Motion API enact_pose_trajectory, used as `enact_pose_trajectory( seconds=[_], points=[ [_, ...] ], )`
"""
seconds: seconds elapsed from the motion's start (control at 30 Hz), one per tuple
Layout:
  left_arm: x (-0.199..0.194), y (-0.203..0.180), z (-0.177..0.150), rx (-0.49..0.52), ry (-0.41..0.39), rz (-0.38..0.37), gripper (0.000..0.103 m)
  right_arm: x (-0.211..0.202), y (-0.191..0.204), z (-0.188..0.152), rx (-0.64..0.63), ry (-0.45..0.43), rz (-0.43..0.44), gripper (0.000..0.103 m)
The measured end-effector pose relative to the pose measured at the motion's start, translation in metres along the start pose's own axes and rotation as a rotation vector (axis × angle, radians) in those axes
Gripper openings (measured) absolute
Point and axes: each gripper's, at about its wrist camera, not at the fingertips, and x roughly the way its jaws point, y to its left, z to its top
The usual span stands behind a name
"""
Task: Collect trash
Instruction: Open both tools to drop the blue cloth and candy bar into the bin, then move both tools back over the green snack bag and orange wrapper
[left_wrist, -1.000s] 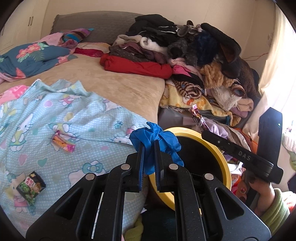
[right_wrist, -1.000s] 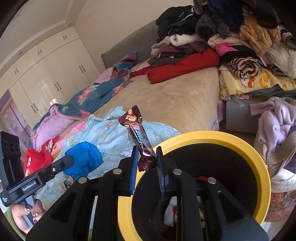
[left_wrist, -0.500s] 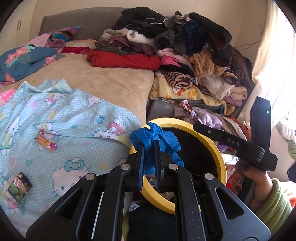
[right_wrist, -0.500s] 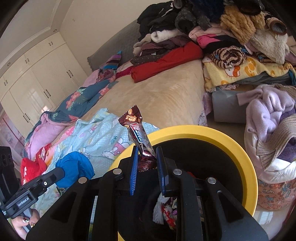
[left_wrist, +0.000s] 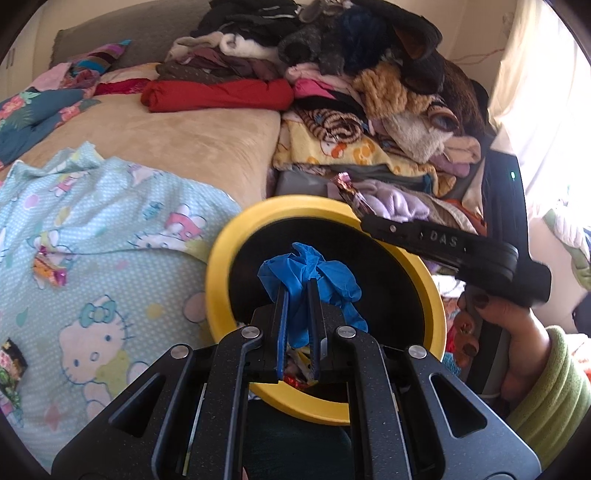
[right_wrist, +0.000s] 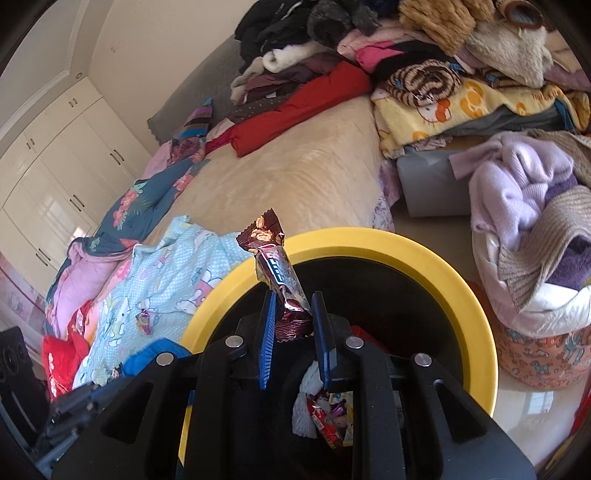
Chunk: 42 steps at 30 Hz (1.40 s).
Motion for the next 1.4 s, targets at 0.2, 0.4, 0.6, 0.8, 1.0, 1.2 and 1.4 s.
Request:
enact_pose_trajectory(
  seconds=[0.2,0.4,0.6,0.8,1.0,1.2,1.4],
  points=[
    [0.013,-0.009,-0.006,0.028,0.040,-0.015,0.005,0.004,-0.009,-0.002,0.029,0.022,-0.013,0.019],
    [0.024,-0.011,-0.011,0.022,0.072,-0.029,0.005,0.007,-0.012,-0.003,0.037,0.032,-0.028,0.021],
    [0.017,-0.009,-0.011,0.035,0.036,0.011,0.053,0.008,-0.010,-0.002,0.028,0.028,-0.059,0.050],
    [-0.003,0.000,-0.005,0.022,-0.051,0.058,0.087,0.004,0.004,-0.001,-0.037,-0.016,-0.069,0.065],
    [-0.020,0.011,-0.001,0.000,-0.105,0.108,0.092,-0.007,0.025,0.001,-0.117,-0.094,-0.043,0.072],
    [-0.036,0.026,0.000,-0.015,-0.145,0.156,0.092,-0.015,0.049,0.001,-0.184,-0.142,-0.007,0.074],
    [-0.057,0.046,0.000,-0.054,-0.196,0.196,0.092,-0.016,0.076,-0.003,-0.244,-0.151,0.024,0.074]
  ],
)
